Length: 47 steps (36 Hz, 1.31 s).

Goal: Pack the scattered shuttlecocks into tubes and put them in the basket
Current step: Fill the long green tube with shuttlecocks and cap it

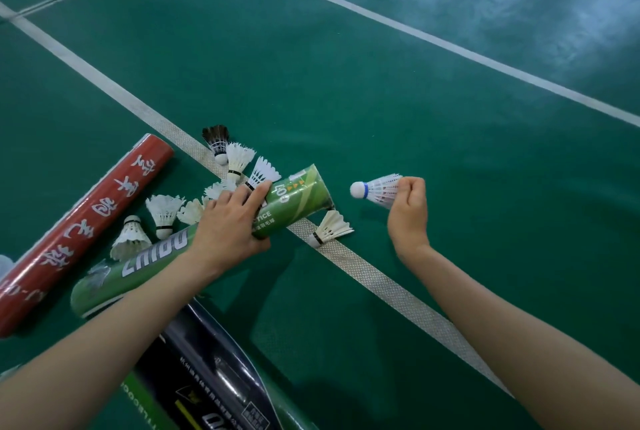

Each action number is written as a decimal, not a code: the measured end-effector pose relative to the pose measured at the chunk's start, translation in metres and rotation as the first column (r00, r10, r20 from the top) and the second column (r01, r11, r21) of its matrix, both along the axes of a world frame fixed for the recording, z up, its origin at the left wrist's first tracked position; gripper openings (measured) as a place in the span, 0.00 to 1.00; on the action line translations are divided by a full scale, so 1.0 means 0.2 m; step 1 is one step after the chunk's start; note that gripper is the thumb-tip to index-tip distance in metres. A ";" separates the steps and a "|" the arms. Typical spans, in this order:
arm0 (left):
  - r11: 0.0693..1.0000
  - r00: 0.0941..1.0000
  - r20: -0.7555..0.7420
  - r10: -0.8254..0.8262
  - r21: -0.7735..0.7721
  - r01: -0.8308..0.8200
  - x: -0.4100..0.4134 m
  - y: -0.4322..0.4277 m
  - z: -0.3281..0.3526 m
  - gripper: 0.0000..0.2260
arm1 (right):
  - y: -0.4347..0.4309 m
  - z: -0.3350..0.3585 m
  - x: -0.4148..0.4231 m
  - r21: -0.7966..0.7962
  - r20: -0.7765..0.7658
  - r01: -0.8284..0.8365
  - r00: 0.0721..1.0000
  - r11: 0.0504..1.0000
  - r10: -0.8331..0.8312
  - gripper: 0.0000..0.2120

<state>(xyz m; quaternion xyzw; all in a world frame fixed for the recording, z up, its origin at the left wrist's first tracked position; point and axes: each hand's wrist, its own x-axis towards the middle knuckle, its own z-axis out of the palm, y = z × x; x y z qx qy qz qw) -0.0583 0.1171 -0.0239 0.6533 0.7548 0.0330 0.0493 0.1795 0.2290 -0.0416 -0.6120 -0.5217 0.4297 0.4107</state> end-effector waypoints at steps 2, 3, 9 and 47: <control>1.000 1.000 -0.026 0.010 -0.007 -0.010 -0.01 0.01 0.01 0.40 | 0.00 -0.05 0.03 -0.090 0.077 -0.067 0.994 0.994 0.074 0.10; 1.000 0.999 -0.030 0.010 -0.006 -0.010 0.00 0.01 0.01 0.40 | -0.01 -0.08 0.04 -0.148 0.114 -0.146 0.980 0.978 0.164 0.10; 0.989 0.997 -0.052 -0.063 -0.136 0.055 0.09 0.03 0.01 0.42 | -0.15 -0.19 0.05 -0.363 0.237 -0.508 0.760 0.781 0.605 0.09; 0.966 0.965 -0.111 -0.237 -0.133 0.222 0.40 -0.08 0.03 0.41 | -0.15 0.19 0.33 -0.243 -0.121 -0.570 0.821 0.785 0.558 0.16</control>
